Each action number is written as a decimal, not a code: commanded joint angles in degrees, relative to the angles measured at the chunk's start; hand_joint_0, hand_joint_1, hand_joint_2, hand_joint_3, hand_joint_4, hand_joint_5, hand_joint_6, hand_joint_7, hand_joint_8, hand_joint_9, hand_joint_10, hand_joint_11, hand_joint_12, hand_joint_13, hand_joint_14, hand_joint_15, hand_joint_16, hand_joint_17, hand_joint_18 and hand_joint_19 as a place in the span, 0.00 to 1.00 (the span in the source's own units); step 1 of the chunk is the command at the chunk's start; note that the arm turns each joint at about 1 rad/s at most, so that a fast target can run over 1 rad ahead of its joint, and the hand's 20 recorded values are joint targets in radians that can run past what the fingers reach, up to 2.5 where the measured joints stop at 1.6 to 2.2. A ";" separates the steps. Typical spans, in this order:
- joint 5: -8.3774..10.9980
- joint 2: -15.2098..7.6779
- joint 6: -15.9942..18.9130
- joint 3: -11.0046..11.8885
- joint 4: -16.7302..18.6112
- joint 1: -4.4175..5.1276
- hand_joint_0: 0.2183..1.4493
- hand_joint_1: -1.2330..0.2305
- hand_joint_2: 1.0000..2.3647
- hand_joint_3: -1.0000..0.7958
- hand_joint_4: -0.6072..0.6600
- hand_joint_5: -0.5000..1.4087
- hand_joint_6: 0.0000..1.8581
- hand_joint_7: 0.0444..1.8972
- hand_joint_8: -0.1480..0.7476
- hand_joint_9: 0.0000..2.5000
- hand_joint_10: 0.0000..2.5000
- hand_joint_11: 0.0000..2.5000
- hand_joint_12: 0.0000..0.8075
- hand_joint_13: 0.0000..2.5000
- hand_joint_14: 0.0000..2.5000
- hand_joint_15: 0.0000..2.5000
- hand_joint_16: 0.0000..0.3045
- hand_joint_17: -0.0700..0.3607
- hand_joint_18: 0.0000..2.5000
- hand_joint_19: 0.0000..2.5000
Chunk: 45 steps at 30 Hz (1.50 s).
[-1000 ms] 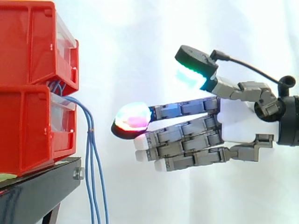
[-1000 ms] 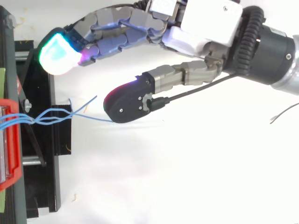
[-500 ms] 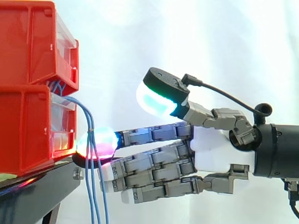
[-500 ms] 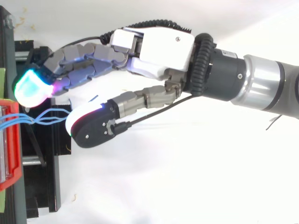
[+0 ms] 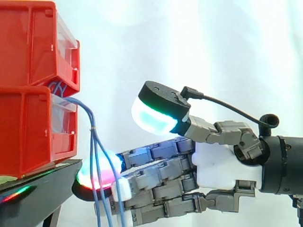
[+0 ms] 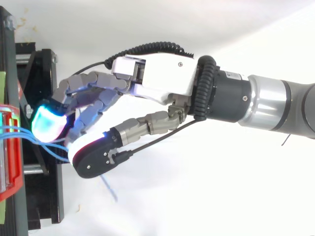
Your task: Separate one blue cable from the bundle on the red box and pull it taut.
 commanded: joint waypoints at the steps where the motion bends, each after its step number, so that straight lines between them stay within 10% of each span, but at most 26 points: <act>1: 0.08 -0.08 -0.02 0.00 -0.18 0.17 0.27 0.43 0.00 0.29 0.71 0.21 0.27 0.46 0.43 0.42 0.01 0.17 0.43 0.23 0.01 0.12 0.16 0.42 0.12 0.16; 18: -2.30 0.10 0.24 1.05 -1.24 0.17 0.30 0.39 0.00 0.29 0.71 0.23 0.27 0.55 0.43 0.48 0.01 0.23 0.42 0.29 0.01 0.15 0.16 0.41 0.16 0.18; 45: -3.00 0.19 -0.02 10.63 -21.63 0.17 0.30 0.35 0.00 0.30 0.67 0.24 0.27 0.68 0.43 0.47 0.01 0.24 0.43 0.31 0.01 0.17 0.16 0.42 0.18 0.20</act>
